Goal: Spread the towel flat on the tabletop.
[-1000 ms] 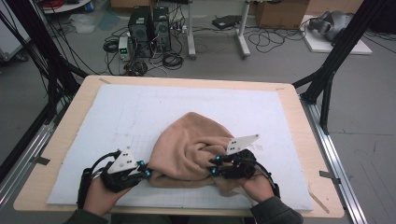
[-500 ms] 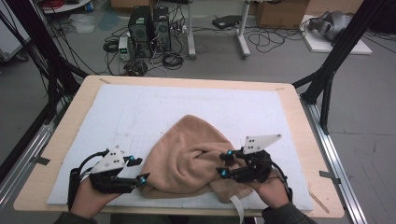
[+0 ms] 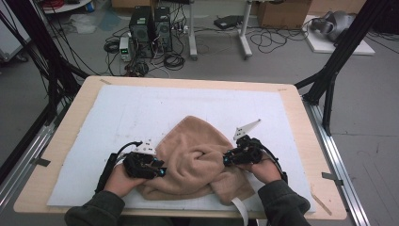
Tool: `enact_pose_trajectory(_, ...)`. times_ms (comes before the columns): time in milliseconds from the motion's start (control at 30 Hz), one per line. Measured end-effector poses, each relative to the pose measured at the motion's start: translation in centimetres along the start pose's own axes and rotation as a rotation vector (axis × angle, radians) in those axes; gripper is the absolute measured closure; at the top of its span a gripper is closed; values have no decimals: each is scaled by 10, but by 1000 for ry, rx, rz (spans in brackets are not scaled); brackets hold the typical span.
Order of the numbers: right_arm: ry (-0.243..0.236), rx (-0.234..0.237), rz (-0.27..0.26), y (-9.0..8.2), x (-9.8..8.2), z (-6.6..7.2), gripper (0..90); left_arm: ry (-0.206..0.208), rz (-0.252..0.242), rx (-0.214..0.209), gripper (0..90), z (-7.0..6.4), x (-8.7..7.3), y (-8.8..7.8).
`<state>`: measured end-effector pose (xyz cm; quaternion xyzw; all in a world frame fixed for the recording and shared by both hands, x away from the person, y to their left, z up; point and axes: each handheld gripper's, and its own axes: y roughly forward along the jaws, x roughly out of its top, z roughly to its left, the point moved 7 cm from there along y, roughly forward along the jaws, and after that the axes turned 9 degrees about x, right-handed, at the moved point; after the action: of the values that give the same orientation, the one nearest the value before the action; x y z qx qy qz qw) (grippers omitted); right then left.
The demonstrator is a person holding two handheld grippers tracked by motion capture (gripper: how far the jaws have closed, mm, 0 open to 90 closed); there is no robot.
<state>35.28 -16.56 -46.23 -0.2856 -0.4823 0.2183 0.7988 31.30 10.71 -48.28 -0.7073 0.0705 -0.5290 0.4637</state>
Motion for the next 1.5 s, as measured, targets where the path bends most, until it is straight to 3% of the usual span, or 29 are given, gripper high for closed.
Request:
enact_pose_trajectory(67,-10,-39,14,-4,10,-5,832,18,-3,19,835,-3,0,-2)
enact_pose_trajectory(133,-45,-116,10,-14,28,-12,834,22,-12,44,855,-3,0,-5)
enact_pose_trajectory(167,-107,-188,-13,-24,52,-16,836,23,-20,58,859,-3,0,-7)
enact_pose_trajectory(200,-137,-217,-28,-29,66,-17,836,23,-25,68,861,-3,0,-10)
enact_pose_trajectory(233,-137,-217,-28,-29,66,-17,836,23,-29,76,861,-4,0,-13)
enact_pose_trajectory(267,-173,-246,-43,-35,80,-16,836,29,-41,81,861,-6,-1,-15)
enact_pose_trajectory(300,-239,-297,-99,-47,107,-12,836,28,-54,81,863,-8,-2,-19)
enact_pose_trajectory(367,-268,-315,-154,-53,121,-9,835,8,-62,61,863,-12,-6,-22)
enact_pose_trajectory(433,-265,-309,-158,-53,122,-11,828,-2,-76,47,860,-14,-10,-24)
enact_pose_trajectory(467,-237,-306,-140,-50,119,-16,781,-7,-87,48,860,-13,-10,-26)
enact_pose_trajectory(500,-198,-317,-115,-46,112,-23,630,-19,-103,49,846,-11,-9,-28)
enact_pose_trajectory(533,-96,-319,-93,-41,96,-36,501,-33,-133,48,760,-9,-6,-31)
enact_pose_trajectory(567,-72,-319,-110,-41,89,-38,492,-40,-165,51,727,-6,-3,-35)
enact_pose_trajectory(600,-72,-319,-110,-41,89,-38,492,-52,-195,58,727,-3,1,-39)
enact_pose_trajectory(633,-73,-325,-145,-43,83,-36,492,-53,-208,80,681,1,4,-42)
enact_pose_trajectory(667,-81,-321,-195,-48,73,-28,486,-49,-217,97,638,5,7,-44)
enact_pose_trajectory(733,-113,-308,-196,-48,65,-15,493,-46,-211,122,610,14,11,-42)
enact_pose_trajectory(767,-113,-308,-196,-48,65,-15,493,-46,-198,133,610,19,12,-39)
enact_pose_trajectory(833,-173,-183,-192,-35,57,11,525,-38,-173,136,580,25,12,-29)
enact_pose_trajectory(867,-185,-154,-171,-27,53,17,526,-17,-120,145,570,28,9,-16)
enact_pose_trajectory(900,-195,-127,-132,-18,48,21,524,-17,-120,145,549,28,9,-16)
enact_pose_trajectory(1000,-186,-63,-71,6,32,22,528,8,-25,154,544,30,0,2)
enact_pose_trajectory(1067,-177,-55,-57,13,27,21,535,5,-35,153,570,30,-1,5)
enact_pose_trajectory(1133,-160,-34,-56,23,21,19,575,-3,-38,153,656,31,-2,4)
enact_pose_trajectory(1167,-142,-11,-61,28,16,19,680,-5,-36,149,745,30,-2,4)
enact_pose_trajectory(1233,-129,2,-39,33,12,20,772,4,-32,145,826,27,-2,4)
enact_pose_trajectory(1333,-139,3,0,35,7,23,886,9,-26,147,855,24,-2,3)
enact_pose_trajectory(1433,-144,7,-10,31,7,26,891,26,-21,174,858,22,-5,-4)
enact_pose_trajectory(1500,-135,19,-27,23,3,32,891,5,-61,197,859,18,-13,-19)
